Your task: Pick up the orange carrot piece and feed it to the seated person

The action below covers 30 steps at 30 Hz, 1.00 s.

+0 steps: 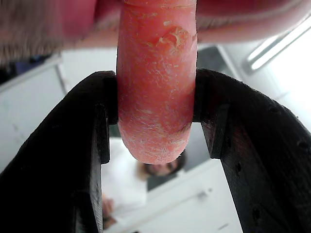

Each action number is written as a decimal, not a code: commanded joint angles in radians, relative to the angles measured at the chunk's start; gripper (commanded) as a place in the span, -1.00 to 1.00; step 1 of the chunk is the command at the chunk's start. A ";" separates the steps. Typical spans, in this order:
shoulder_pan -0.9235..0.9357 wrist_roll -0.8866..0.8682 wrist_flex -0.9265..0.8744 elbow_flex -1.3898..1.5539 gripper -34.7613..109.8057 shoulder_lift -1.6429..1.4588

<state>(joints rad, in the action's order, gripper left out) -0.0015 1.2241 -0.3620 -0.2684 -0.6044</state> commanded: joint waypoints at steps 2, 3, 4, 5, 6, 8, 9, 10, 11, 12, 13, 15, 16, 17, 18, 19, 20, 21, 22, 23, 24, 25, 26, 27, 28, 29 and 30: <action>0.014 0.014 0.029 -0.055 -0.55 -0.049; 0.014 0.014 0.029 -0.055 -0.55 -0.049; 0.014 0.014 0.029 -0.055 -0.55 -0.049; 0.014 0.014 0.029 -0.055 -0.55 -0.049; 0.014 0.014 0.029 -0.055 -0.55 -0.049; 0.012 0.014 0.029 -0.057 -0.55 -0.049; 0.012 0.014 0.029 -0.057 -0.55 -0.049; 0.012 0.014 0.029 -0.057 -0.55 -0.049; 0.012 0.014 0.029 -0.058 -0.55 -0.049; 0.012 0.014 0.029 -0.058 -0.55 -0.049; 0.012 0.014 0.029 -0.060 -0.55 -0.049; 0.012 0.014 0.029 -0.061 -0.55 -0.049; 0.012 0.014 0.029 -0.061 -0.55 -0.049; 0.012 0.014 0.029 -0.061 -0.55 -0.049; 0.012 0.015 0.029 -0.061 -0.55 -0.049; 0.012 0.015 0.029 -0.061 -0.55 -0.049; 0.012 0.015 0.029 -0.061 -0.55 -0.051; 0.014 0.017 0.029 -0.061 -0.55 -0.051; 0.014 0.017 0.029 -0.061 -0.53 -0.054; 0.014 0.017 0.029 -0.061 -0.50 -0.057; 0.014 0.017 0.029 -0.061 -0.46 -0.060; 0.014 0.017 0.029 -0.061 -0.41 -0.061; 0.014 0.017 0.029 -0.063 -0.36 -0.064; 0.014 0.015 0.029 -0.064 -0.30 -0.064; 0.017 0.015 0.029 -0.064 -0.24 -0.066; 0.020 0.015 0.029 -0.064 -0.19 -0.066; 0.021 0.015 0.029 -0.064 -0.14 -0.066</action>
<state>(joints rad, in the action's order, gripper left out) -0.0015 1.2349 -0.3620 -0.2684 -0.6044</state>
